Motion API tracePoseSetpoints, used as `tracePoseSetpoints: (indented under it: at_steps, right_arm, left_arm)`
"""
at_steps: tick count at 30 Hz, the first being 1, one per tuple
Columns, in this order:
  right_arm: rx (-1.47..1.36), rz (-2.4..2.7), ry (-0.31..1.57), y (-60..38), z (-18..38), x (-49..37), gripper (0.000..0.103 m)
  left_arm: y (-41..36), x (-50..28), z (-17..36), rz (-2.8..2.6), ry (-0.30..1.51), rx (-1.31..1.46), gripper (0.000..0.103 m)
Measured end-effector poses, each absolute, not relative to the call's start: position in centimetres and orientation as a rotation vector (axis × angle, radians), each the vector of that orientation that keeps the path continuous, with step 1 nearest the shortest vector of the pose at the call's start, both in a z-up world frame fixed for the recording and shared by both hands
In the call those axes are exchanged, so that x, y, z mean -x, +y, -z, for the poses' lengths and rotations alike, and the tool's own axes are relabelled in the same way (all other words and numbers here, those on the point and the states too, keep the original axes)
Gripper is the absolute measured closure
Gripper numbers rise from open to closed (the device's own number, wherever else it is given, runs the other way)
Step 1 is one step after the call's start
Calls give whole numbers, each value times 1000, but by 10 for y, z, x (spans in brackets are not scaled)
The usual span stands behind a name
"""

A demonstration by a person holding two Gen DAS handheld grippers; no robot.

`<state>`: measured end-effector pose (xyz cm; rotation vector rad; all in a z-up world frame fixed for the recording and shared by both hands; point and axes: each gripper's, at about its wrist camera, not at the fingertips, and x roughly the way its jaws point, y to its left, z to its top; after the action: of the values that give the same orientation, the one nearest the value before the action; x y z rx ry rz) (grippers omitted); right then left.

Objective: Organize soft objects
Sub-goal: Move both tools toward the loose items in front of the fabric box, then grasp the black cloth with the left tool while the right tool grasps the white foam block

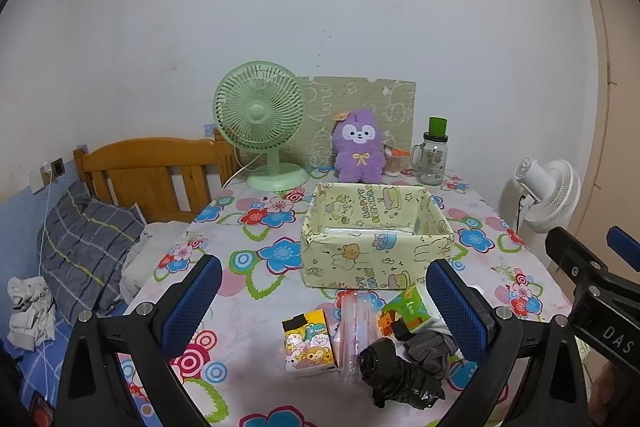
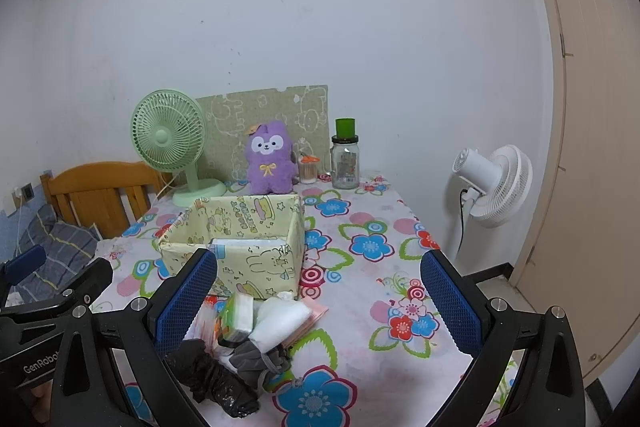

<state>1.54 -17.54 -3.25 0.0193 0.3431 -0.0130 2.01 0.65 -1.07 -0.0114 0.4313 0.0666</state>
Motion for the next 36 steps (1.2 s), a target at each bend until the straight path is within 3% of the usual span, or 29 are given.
tracePoseSetpoints:
  at_steps: [15,19,36]
  right_arm:
    - [-29,9,347,-176,33,-16,0]
    - [-35,10,345,-176,37,-17,0]
    - [-22,-55,452,-160,94,-38,3]
  left_arm:
    - [5,-19,18,-39,448,20,0]
    - [8,-21,25,-39,462,54,5]
    - [-10,-36,81,40,570,10,11]
